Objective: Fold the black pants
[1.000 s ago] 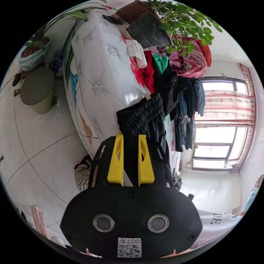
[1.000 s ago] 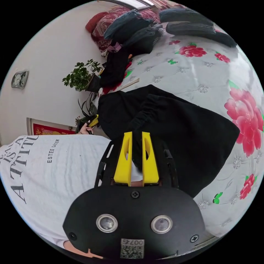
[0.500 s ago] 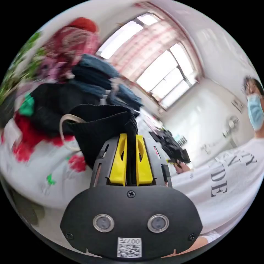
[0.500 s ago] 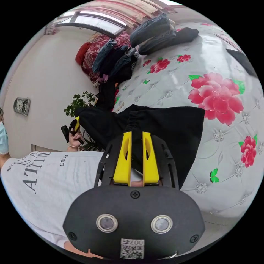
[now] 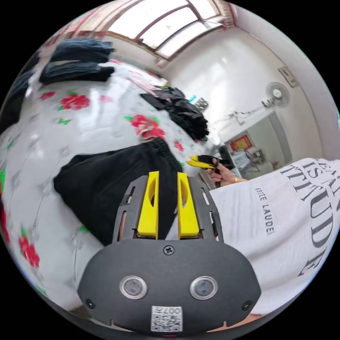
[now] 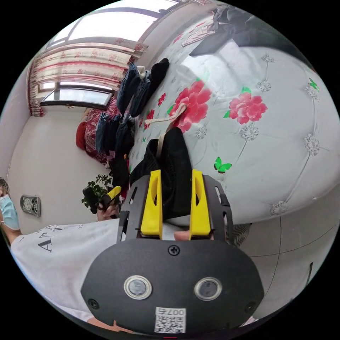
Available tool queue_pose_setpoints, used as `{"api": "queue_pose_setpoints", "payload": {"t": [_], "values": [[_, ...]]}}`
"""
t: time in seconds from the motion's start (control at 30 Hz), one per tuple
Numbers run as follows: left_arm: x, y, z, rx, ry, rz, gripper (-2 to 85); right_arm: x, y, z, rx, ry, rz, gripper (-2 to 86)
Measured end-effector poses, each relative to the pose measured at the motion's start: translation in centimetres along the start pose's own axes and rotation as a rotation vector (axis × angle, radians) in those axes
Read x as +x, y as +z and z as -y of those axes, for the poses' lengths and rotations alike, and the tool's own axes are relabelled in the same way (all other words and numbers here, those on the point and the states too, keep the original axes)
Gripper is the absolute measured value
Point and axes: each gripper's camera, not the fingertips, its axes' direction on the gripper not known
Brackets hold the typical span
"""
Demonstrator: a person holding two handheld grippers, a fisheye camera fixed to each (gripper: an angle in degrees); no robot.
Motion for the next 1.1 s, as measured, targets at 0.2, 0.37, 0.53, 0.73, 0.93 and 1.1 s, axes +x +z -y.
{"api": "queue_pose_setpoints", "payload": {"t": [0.2, 0.37, 0.53, 0.73, 0.93, 1.1], "values": [[-9.7, -2.7, -6.3, 0.116, -0.440, 0.160, 15.4, 2.2, 2.1, 1.2, -0.086, 0.020, 0.000, 11.1], [-14.3, 1.7, -6.6, 0.082, -0.553, 0.071, 17.4, 1.5, 5.3, 2.5, -0.200, -0.066, -0.055, 9.0], [-18.0, 6.7, -2.7, 0.014, -0.575, 0.021, 5.3, 1.4, 7.7, 4.4, -0.344, -0.059, -0.042, 5.4], [-18.9, 5.1, 6.3, 0.112, -0.380, -0.077, 4.3, -5.0, 6.1, 9.8, -0.295, -0.189, 0.101, 1.6], [-20.6, -1.8, 22.9, 0.264, -0.123, -0.028, 4.2, -20.8, 4.1, 22.4, -0.127, -0.530, 0.163, 0.5], [-23.9, -8.8, 38.8, 0.409, -0.082, 0.141, 6.2, -33.3, 5.3, 35.9, 0.094, -0.624, 0.179, 0.4]]}}
